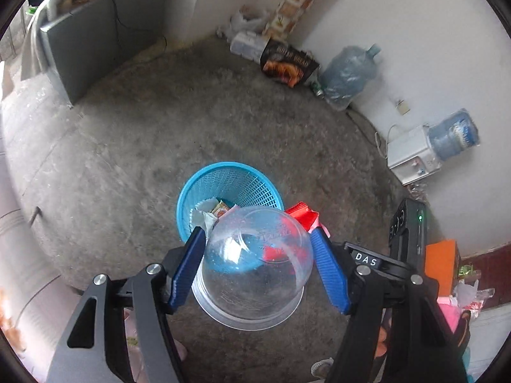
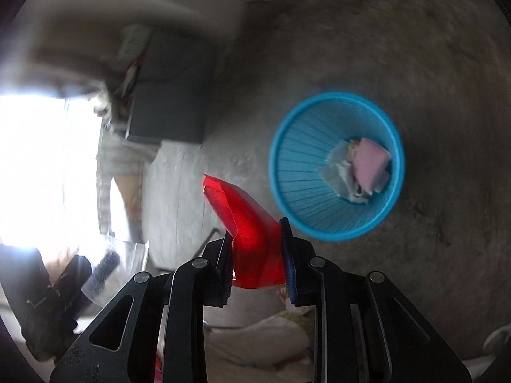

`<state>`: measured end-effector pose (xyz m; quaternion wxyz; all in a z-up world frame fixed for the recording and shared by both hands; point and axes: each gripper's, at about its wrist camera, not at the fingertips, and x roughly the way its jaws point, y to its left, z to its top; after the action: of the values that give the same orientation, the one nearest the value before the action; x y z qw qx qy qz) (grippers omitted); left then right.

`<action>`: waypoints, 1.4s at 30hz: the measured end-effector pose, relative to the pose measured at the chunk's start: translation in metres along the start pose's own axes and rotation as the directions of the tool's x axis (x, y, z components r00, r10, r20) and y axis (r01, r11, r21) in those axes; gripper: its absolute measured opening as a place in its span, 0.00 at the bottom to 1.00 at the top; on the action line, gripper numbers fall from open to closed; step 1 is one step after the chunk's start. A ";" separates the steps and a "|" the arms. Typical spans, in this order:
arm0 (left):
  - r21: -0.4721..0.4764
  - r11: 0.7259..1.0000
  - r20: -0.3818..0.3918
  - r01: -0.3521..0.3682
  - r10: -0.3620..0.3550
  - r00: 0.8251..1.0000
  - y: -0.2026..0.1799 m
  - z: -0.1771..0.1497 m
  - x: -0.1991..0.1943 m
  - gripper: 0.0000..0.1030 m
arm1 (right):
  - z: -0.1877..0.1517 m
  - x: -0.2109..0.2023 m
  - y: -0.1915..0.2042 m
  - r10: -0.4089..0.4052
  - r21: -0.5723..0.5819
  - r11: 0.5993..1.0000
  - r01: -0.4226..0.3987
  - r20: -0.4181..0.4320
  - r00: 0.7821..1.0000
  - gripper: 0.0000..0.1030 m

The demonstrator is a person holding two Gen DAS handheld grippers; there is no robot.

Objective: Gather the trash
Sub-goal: 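Open both grippers to drop the cup and red bag into the basket, then move both open grippers back to the table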

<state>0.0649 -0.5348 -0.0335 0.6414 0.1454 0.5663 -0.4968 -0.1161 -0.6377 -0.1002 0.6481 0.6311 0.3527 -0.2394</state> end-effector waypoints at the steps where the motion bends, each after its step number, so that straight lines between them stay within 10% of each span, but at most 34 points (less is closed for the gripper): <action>1: 0.000 1.000 -0.018 -0.003 0.003 1.000 -0.001 0.004 0.014 0.65 | 0.005 0.007 -0.009 -0.007 0.024 1.000 0.007 0.001 1.000 0.34; 12: -0.142 0.988 -0.103 -0.067 0.052 0.993 0.032 0.007 0.065 0.78 | 0.017 0.048 -0.054 -0.036 0.146 0.988 0.041 -0.036 0.999 0.56; 28: -0.069 0.998 0.112 0.002 0.006 0.994 0.045 -0.022 -0.044 0.87 | 0.017 0.053 -0.026 -0.021 0.072 0.997 0.023 -0.026 0.999 0.70; 36: 0.007 0.998 0.261 -0.058 0.055 0.964 0.056 -0.068 -0.121 0.94 | -0.020 0.019 0.015 -0.139 -0.153 0.978 0.144 0.043 0.989 0.72; 42: -0.017 0.998 0.361 -0.052 0.055 0.931 0.079 -0.118 -0.184 0.94 | -0.064 -0.017 0.073 -0.245 -0.396 0.863 0.314 0.216 0.945 0.85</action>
<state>0.0838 -0.3230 0.0596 0.7483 0.0649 0.4363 -0.4954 -0.0820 -0.5699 -0.0374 0.7541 0.3957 0.4314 -0.2978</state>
